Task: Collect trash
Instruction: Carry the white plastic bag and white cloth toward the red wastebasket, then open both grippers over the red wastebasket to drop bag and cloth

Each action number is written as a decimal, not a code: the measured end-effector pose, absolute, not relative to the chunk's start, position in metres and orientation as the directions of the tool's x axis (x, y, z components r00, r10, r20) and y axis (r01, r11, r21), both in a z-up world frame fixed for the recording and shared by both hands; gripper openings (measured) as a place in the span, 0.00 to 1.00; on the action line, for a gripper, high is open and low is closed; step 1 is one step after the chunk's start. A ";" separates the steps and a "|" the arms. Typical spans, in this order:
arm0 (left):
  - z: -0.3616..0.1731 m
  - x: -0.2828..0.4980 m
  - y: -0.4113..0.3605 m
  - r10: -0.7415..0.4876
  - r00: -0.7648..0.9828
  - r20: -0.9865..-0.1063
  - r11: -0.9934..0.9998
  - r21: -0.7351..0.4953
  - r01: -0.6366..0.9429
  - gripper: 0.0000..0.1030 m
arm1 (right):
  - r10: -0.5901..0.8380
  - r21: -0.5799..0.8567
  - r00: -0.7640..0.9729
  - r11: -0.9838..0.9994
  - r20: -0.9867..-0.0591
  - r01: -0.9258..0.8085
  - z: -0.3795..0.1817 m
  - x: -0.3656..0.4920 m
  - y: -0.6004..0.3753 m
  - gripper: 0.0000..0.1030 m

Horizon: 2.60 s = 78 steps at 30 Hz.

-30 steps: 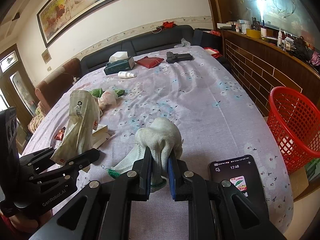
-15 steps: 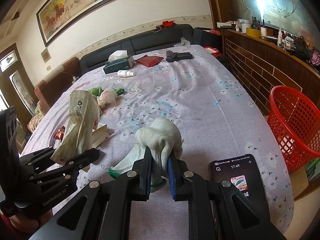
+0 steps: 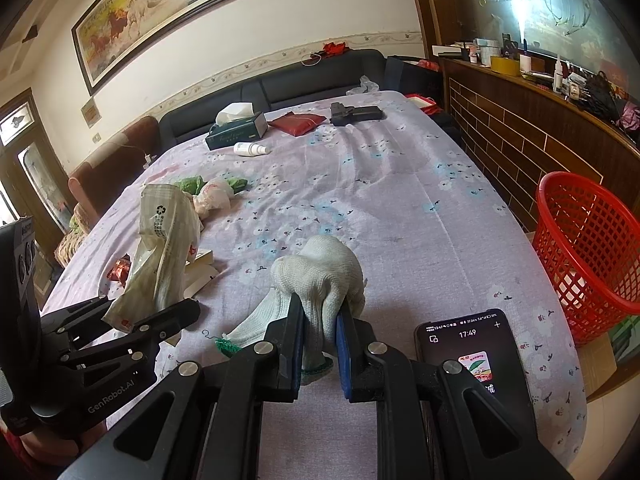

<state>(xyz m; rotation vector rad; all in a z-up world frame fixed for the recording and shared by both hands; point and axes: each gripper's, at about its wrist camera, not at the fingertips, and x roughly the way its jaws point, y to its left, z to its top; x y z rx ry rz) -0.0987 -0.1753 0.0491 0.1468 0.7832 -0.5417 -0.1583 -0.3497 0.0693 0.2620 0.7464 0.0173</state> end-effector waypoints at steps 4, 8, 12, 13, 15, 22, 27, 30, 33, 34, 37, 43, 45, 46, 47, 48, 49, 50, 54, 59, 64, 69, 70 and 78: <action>0.048 -0.099 -0.178 -0.407 0.579 -0.707 0.853 -0.067 0.518 0.27 | 0.110 0.242 0.735 0.967 -0.670 0.076 0.069 -0.158 -0.350 0.15; 0.048 -0.099 -0.179 -0.407 0.577 -0.708 0.852 -0.065 0.520 0.27 | 0.110 0.244 0.733 0.967 -0.671 0.078 0.069 -0.158 -0.351 0.15; 0.049 -0.098 -0.182 -0.407 0.575 -0.709 0.850 -0.063 0.523 0.27 | 0.109 0.245 0.734 0.966 -0.670 0.080 0.069 -0.158 -0.352 0.15; 0.049 -0.098 -0.183 -0.407 0.575 -0.710 0.849 -0.062 0.524 0.27 | 0.108 0.244 0.735 0.966 -0.670 0.080 0.069 -0.158 -0.352 0.15; 0.048 -0.097 -0.183 -0.407 0.573 -0.711 0.848 -0.062 0.526 0.27 | 0.107 0.245 0.735 0.966 -0.670 0.082 0.069 -0.158 -0.353 0.15; 0.049 -0.095 -0.187 -0.406 0.570 -0.714 0.845 -0.057 0.532 0.27 | 0.103 0.249 0.737 0.964 -0.668 0.090 0.071 -0.158 -0.356 0.15; 0.050 -0.094 -0.189 -0.406 0.569 -0.715 0.843 -0.053 0.535 0.27 | 0.103 0.253 0.739 0.963 -0.666 0.093 0.072 -0.159 -0.359 0.15; 0.051 -0.093 -0.192 -0.408 0.568 -0.715 0.840 -0.050 0.540 0.27 | 0.100 0.254 0.741 0.962 -0.664 0.098 0.073 -0.160 -0.361 0.15; 0.054 -0.093 -0.196 -0.415 0.565 -0.713 0.835 -0.052 0.548 0.27 | 0.100 0.265 0.746 0.959 -0.658 0.105 0.076 -0.161 -0.367 0.15; 0.056 -0.093 -0.198 -0.422 0.562 -0.712 0.831 -0.056 0.553 0.27 | 0.094 0.265 0.750 0.958 -0.655 0.111 0.078 -0.162 -0.369 0.15; 0.062 -0.092 -0.205 -0.447 0.547 -0.708 0.817 -0.074 0.572 0.27 | 0.084 0.276 0.762 0.953 -0.642 0.127 0.083 -0.167 -0.379 0.15; 0.078 -0.093 -0.232 -0.492 0.514 -0.703 0.775 -0.085 0.626 0.27 | 0.030 0.310 0.804 0.931 -0.594 0.195 0.101 -0.188 -0.420 0.15; 0.085 -0.096 -0.245 -0.512 0.500 -0.699 0.754 -0.086 0.652 0.27 | -0.008 0.318 0.818 0.919 -0.575 0.232 0.107 -0.199 -0.439 0.15; 0.088 -0.099 -0.254 -0.521 0.491 -0.698 0.741 -0.084 0.666 0.27 | -0.029 0.321 0.824 0.913 -0.566 0.253 0.110 -0.205 -0.450 0.15; 0.091 -0.100 -0.262 -0.529 0.484 -0.697 0.730 -0.083 0.679 0.27 | -0.052 0.325 0.828 0.905 -0.558 0.275 0.112 -0.212 -0.461 0.15; 0.093 -0.102 -0.271 -0.538 0.475 -0.697 0.717 -0.083 0.692 0.27 | -0.066 0.329 0.830 0.898 -0.554 0.291 0.113 -0.215 -0.469 0.15; 0.095 -0.104 -0.281 -0.547 0.463 -0.697 0.704 -0.085 0.705 0.27 | -0.090 0.339 0.831 0.885 -0.550 0.320 0.114 -0.222 -0.482 0.15; 0.097 -0.105 -0.290 -0.554 0.452 -0.699 0.693 -0.086 0.716 0.27 | -0.107 0.348 0.831 0.873 -0.546 0.342 0.114 -0.228 -0.494 0.15; 0.103 -0.111 -0.326 -0.583 0.408 -0.702 0.649 -0.100 0.755 0.27 | -0.164 0.370 0.827 0.836 -0.538 0.406 0.114 -0.248 -0.531 0.15; 0.109 -0.111 -0.378 -0.610 0.348 -0.712 0.595 -0.122 0.794 0.27 | -0.225 0.372 0.818 0.805 -0.529 0.462 0.114 -0.268 -0.570 0.15; 0.112 -0.108 -0.431 -0.630 0.299 -0.717 0.557 -0.149 0.817 0.28 | -0.261 0.380 0.814 0.783 -0.519 0.493 0.116 -0.279 -0.604 0.15; 0.112 -0.099 -0.480 -0.650 0.267 -0.712 0.539 -0.183 0.822 0.28 | -0.277 0.385 0.814 0.773 -0.511 0.505 0.117 -0.280 -0.630 0.16; 0.111 -0.097 -0.488 -0.650 0.261 -0.714 0.538 -0.189 0.821 0.28 | -0.281 0.384 0.812 0.771 -0.511 0.508 0.117 -0.279 -0.635 0.17; 0.095 -0.082 -0.523 -0.644 0.241 -0.726 0.545 -0.213 0.811 0.30 | -0.266 0.386 0.795 0.763 -0.545 0.519 0.096 -0.259 -0.661 0.18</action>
